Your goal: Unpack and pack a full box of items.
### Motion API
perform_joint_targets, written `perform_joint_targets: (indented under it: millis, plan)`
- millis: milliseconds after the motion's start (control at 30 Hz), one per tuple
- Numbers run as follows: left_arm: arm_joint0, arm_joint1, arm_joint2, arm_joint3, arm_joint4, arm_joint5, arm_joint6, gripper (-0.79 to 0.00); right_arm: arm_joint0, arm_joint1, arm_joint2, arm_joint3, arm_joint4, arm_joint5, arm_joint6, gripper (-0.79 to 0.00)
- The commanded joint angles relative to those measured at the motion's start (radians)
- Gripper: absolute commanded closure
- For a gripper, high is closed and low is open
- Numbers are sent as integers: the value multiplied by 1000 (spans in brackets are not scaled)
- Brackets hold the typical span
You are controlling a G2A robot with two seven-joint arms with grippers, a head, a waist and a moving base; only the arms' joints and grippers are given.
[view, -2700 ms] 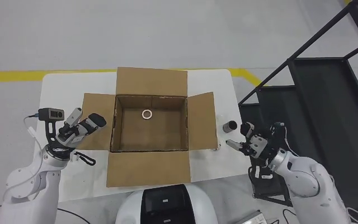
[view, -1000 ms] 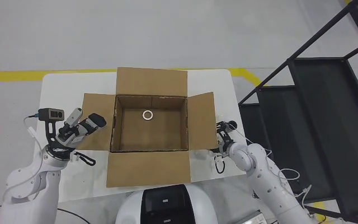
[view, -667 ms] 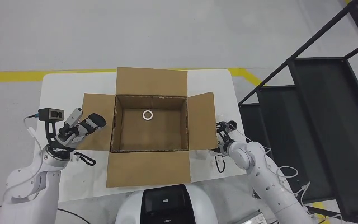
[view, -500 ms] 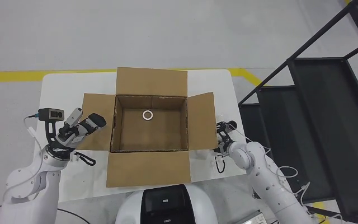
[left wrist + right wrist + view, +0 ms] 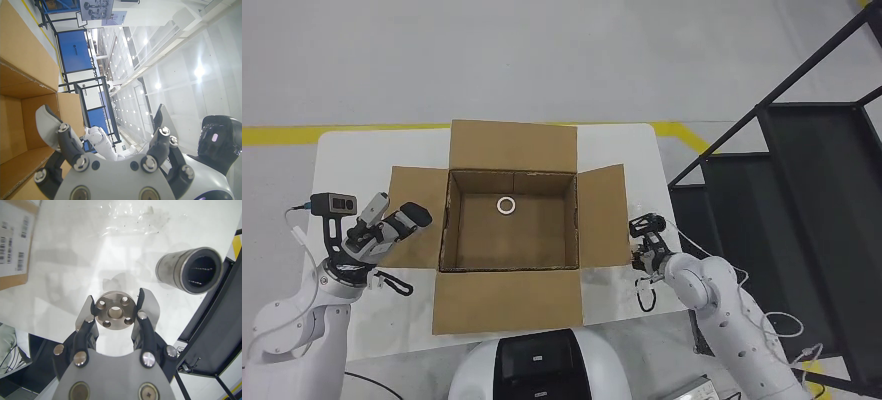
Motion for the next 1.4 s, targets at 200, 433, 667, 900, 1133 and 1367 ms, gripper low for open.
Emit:
perform_joint_targets:
  millis: [200, 433, 667, 900, 1133, 1367]
  plan:
    - [0, 0, 0, 0, 0, 0, 0, -785, -233, 16, 269, -329, 66, 17, -130, 0]
    - [0, 0, 0, 0, 0, 0, 0, -785, -267, 13, 282, -494, 57, -52, -304, 0]
    - [0, 0, 0, 0, 0, 0, 0, -785, -33, 10, 13, -477, -34, -152, -210, 0]
    - [0, 0, 0, 0, 0, 0, 0, -785, 290, -28, -322, -278, -70, -132, -47, 0]
    - [0, 0, 0, 0, 0, 0, 0, -785, 549, -92, -555, -35, -41, -45, 36, 0]
    - [0, 0, 0, 0, 0, 0, 0, -785, 695, -161, -728, 227, -41, 17, 16, 0]
